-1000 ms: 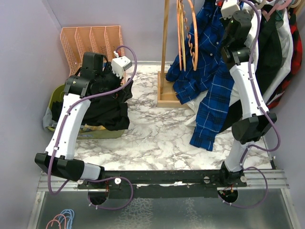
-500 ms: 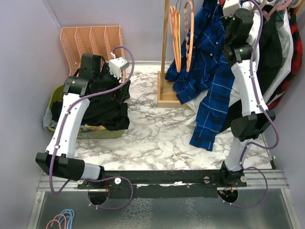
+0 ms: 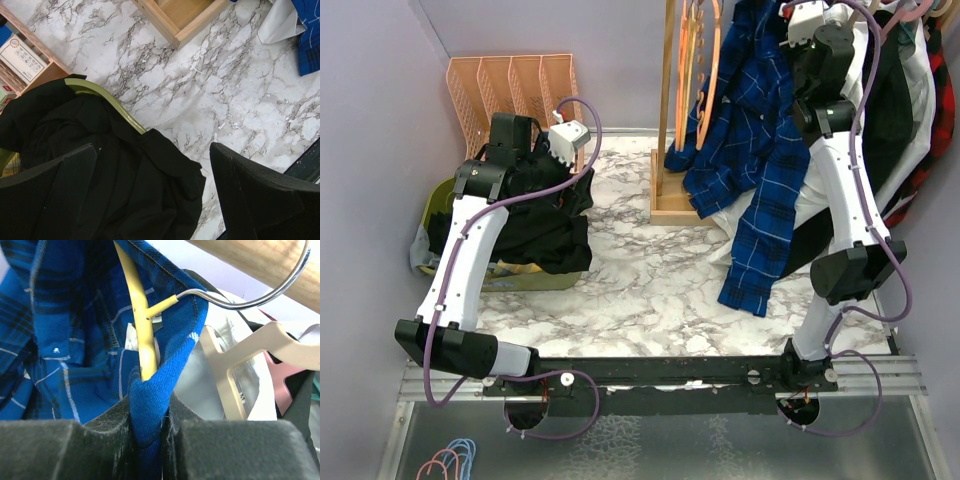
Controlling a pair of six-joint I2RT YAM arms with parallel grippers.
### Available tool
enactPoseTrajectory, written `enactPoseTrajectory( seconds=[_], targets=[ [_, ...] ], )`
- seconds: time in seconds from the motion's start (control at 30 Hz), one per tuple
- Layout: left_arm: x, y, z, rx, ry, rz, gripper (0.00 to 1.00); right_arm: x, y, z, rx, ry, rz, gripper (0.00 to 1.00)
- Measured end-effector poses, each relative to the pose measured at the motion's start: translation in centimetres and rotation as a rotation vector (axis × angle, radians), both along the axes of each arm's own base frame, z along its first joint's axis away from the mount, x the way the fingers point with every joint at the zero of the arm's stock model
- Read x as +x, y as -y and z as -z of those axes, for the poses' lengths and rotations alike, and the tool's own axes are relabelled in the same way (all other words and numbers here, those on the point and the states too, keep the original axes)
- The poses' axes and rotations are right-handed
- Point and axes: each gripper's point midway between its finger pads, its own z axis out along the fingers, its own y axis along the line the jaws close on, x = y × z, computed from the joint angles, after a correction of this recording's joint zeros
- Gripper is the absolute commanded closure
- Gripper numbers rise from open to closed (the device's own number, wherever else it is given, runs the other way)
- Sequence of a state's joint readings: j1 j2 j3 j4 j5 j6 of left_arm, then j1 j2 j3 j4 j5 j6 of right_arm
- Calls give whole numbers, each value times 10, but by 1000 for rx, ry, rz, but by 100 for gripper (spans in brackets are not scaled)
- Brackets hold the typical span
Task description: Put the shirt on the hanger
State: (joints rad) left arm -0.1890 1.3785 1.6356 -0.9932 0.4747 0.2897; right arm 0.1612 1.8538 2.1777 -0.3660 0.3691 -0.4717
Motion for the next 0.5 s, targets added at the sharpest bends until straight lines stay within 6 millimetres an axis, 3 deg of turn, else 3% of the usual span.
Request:
enactPoseTrajectory(
  seconds=[0.1,0.13,0.27,0.33,0.5],
  targets=[
    [-2,-1,1,10,-5,9,1,-9,-7,-3,31,11,-42,8],
    [-4,-1,2,14,-8,12,1,-15,-9,0,42,-1,-56,0],
    [-15,-1,-4,24,-15,55,1,-46,-13,-18,68,22,-97,1],
    [-22,1,-10,20,-9,88,1,-69,-13,-46,92,85,-118,1],
    [-46,3,-22,9,10,156,1,-148,-3,-139,179,347,-145,1]
  ],
)
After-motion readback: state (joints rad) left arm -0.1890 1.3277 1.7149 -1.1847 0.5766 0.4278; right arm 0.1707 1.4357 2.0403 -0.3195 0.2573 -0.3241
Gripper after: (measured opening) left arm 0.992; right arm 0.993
